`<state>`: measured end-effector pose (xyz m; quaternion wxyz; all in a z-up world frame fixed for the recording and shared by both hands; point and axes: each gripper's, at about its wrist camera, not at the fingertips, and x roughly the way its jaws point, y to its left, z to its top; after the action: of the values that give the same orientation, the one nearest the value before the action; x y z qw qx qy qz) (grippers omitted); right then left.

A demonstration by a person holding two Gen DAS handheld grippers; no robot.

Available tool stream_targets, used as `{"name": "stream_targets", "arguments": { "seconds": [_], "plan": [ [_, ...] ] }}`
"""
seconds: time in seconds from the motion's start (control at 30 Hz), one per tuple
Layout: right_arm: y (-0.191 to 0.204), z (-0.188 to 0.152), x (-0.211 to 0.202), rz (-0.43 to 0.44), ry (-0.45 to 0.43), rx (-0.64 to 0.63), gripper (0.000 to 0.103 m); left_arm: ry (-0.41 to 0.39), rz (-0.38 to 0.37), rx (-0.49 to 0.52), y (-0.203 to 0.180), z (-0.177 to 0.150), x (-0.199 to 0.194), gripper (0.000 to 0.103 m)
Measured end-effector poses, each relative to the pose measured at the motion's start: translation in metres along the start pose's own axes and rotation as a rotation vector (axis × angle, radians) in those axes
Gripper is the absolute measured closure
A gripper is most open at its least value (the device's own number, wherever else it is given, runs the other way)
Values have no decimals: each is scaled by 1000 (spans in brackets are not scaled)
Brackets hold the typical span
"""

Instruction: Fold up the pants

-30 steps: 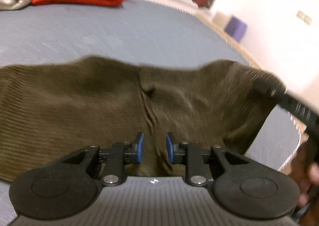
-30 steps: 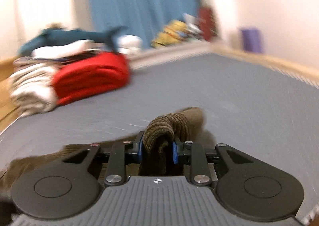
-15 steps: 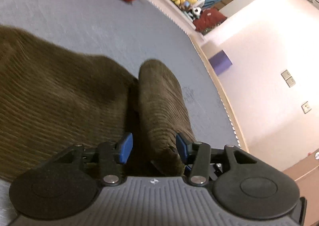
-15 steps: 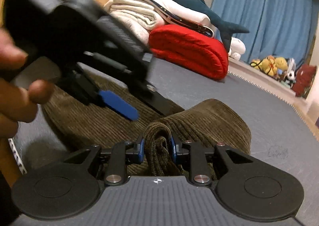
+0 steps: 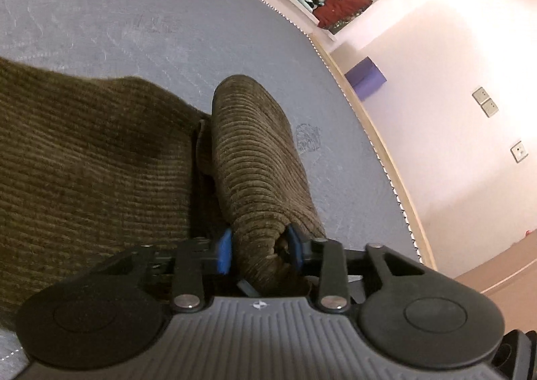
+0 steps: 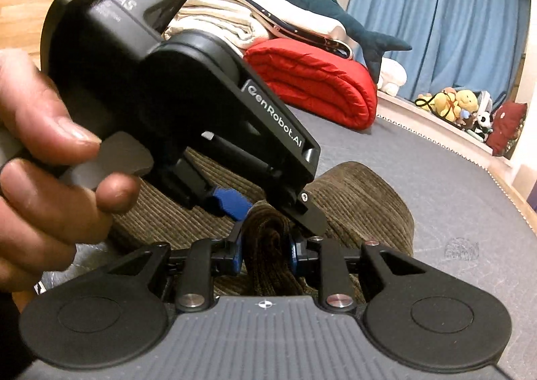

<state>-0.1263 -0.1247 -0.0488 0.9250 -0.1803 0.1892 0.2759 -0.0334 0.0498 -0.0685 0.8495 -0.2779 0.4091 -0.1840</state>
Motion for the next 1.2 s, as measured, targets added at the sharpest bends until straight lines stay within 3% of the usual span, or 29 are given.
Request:
{"name": "stream_targets", "arguments": {
  "seconds": [0.07,0.3,0.37,0.47,0.57,0.6,0.7,0.73,0.77,0.83,0.87,0.93,1.0,1.13,1.2],
  "plan": [
    [-1,0,1,12,0,3,73,-13,16,6,-2,-1,-3,85],
    [-12,9,-11,121,-41,111,63,-83,58,29,5,3,-31,87],
    [-17,12,-20,172,-70,155,62,-128,84,17,11,8,-49,87],
    [-24,13,-33,192,-133,201,50,-220,144,-21,25,15,-88,88],
    [-35,14,-39,179,-181,260,48,-311,278,-62,42,18,-137,88],
    [-39,14,-39,166,-183,279,45,-331,358,-55,47,17,-152,88],
    [-51,11,-29,123,-131,351,40,-293,514,-110,76,16,-173,86],
    [-54,8,-25,123,-105,379,40,-270,531,-160,89,17,-175,85],
    [-58,6,-18,125,-60,413,39,-269,538,-225,100,15,-178,86],
    [-65,0,-2,148,29,486,37,-289,547,-236,103,16,-187,85],
    [-68,-4,5,164,68,533,37,-288,550,-219,101,20,-191,81],
    [-74,-12,16,193,134,632,36,-287,522,-201,96,34,-198,61],
    [-78,-17,24,206,171,698,33,-274,485,-183,94,48,-201,59],
    [-75,-27,34,237,224,760,32,-176,478,-42,97,88,-164,58],
    [-71,-27,40,253,243,752,32,-141,437,19,111,93,-143,57]
  ]
}}
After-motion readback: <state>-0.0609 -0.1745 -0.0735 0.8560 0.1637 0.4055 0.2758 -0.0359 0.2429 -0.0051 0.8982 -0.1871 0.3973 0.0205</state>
